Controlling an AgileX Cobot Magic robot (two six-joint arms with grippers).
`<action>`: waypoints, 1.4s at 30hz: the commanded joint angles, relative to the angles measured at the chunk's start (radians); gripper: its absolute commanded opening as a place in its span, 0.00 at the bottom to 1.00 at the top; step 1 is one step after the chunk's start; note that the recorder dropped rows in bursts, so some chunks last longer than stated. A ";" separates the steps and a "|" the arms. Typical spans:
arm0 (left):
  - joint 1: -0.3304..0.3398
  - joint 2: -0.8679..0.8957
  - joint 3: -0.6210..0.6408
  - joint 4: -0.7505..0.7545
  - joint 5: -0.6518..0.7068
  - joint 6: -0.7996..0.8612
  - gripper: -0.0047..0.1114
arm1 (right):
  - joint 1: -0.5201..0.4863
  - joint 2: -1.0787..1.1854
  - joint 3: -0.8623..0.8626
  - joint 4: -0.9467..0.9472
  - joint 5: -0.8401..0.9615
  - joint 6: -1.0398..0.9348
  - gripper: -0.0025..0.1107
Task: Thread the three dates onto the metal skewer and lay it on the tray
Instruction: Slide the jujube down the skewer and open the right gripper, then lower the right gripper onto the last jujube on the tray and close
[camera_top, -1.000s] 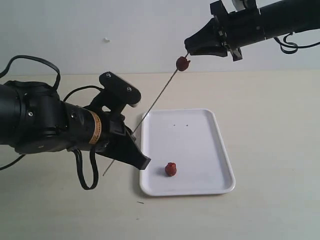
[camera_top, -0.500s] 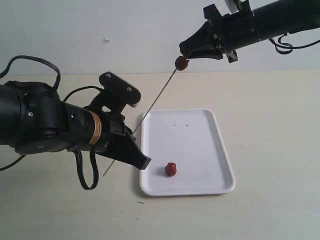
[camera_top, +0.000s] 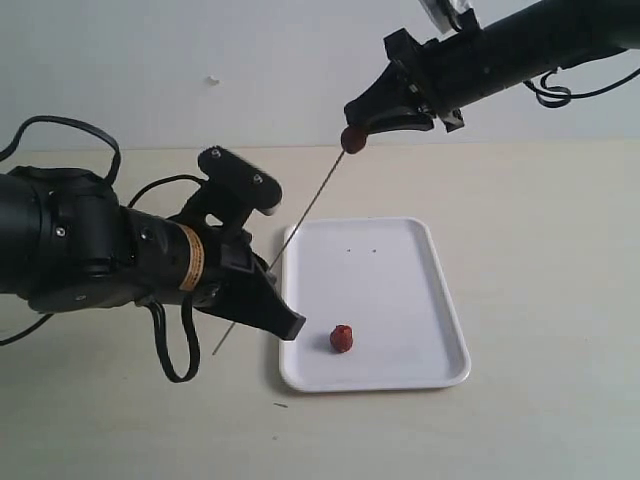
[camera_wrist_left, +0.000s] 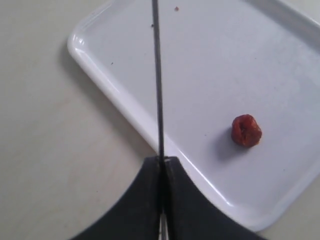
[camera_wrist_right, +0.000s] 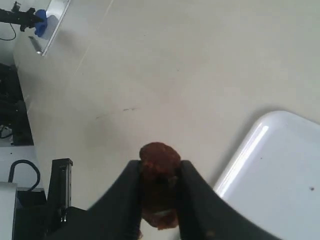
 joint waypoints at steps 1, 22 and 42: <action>0.001 -0.004 -0.012 0.010 -0.109 0.003 0.04 | 0.043 -0.005 -0.004 -0.030 0.045 -0.011 0.22; 0.001 -0.004 -0.012 0.010 -0.108 0.003 0.04 | 0.044 -0.005 -0.004 -0.024 0.045 -0.004 0.61; 0.114 -0.004 -0.012 0.012 0.002 -0.020 0.04 | -0.069 -0.125 -0.004 -0.099 0.045 0.023 0.63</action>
